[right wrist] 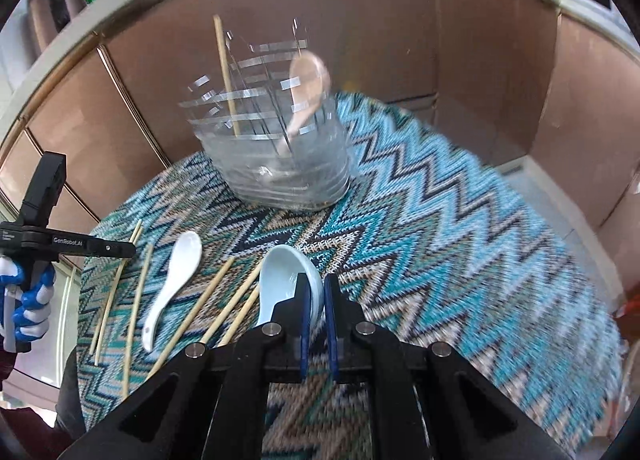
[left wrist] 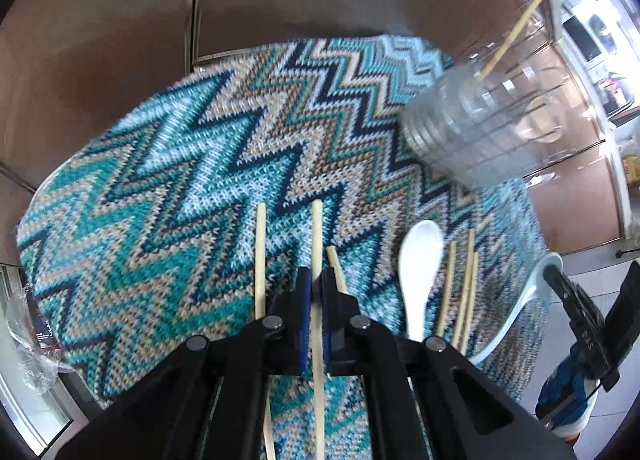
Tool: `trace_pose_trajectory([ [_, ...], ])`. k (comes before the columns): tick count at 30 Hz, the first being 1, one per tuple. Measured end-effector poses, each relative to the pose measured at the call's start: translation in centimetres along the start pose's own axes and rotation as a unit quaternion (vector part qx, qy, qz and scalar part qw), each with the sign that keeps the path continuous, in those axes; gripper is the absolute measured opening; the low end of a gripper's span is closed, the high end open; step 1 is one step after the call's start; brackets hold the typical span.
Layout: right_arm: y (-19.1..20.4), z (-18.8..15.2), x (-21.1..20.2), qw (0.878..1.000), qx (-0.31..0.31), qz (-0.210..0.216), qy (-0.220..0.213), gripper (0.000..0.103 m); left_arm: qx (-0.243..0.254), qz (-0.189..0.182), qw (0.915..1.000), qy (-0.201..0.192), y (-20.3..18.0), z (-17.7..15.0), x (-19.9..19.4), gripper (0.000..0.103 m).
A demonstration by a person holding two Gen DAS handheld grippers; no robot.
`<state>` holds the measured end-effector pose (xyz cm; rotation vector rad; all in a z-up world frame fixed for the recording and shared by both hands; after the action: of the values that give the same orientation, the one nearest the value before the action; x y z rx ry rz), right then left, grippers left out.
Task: Organize utensils
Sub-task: 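Grasp a chopstick with the left tool while the right tool grasps the light-blue spoon, then lift both utensils and lower them into the clear holder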
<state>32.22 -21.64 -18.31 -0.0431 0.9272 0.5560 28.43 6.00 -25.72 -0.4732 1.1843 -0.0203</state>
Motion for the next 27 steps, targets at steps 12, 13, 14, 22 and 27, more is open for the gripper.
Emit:
trace_pose_trajectory([
  [12,4.6,-1.6,-10.2,0.995,-0.006,-0.061,-0.081,0.007,0.033,-0.074,0.9893,-0.121,-1.7,-2.8,-11.0,0.004],
  [13,4.9,-1.6,-10.8,0.994,-0.006,-0.064,-0.088,0.007,0.035,-0.079,0.9879,-0.129,-1.8,-2.9,-11.9,0.004],
  [14,5.4,-1.4,-11.5,0.993,-0.006,-0.069,-0.096,0.007,0.037,-0.085,0.9861,-0.138,-1.9,-3.0,-12.9,0.004],
  [22,8.4,2.3,-15.3,0.978,-0.008,-0.118,-0.174,0.007,0.067,-0.114,0.9615,-0.241,-4.8,-0.4,-20.0,0.004],
  [27,8.7,6.7,-14.7,0.961,-0.007,-0.150,-0.233,0.007,0.085,-0.116,0.9368,-0.319,-8.1,3.7,-23.0,0.004],
])
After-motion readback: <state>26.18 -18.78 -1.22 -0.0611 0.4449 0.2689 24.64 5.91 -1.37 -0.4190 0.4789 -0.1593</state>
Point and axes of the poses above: each gripper's, at about its wrist camera, not at the fingertips, and x roughly the way its jaws point, y to its left, z to its top, the point moved 4 cm from there along x, roughly the way its jaws point, and after that the axes turned 3 degrees about x, right-handed, at the moved point
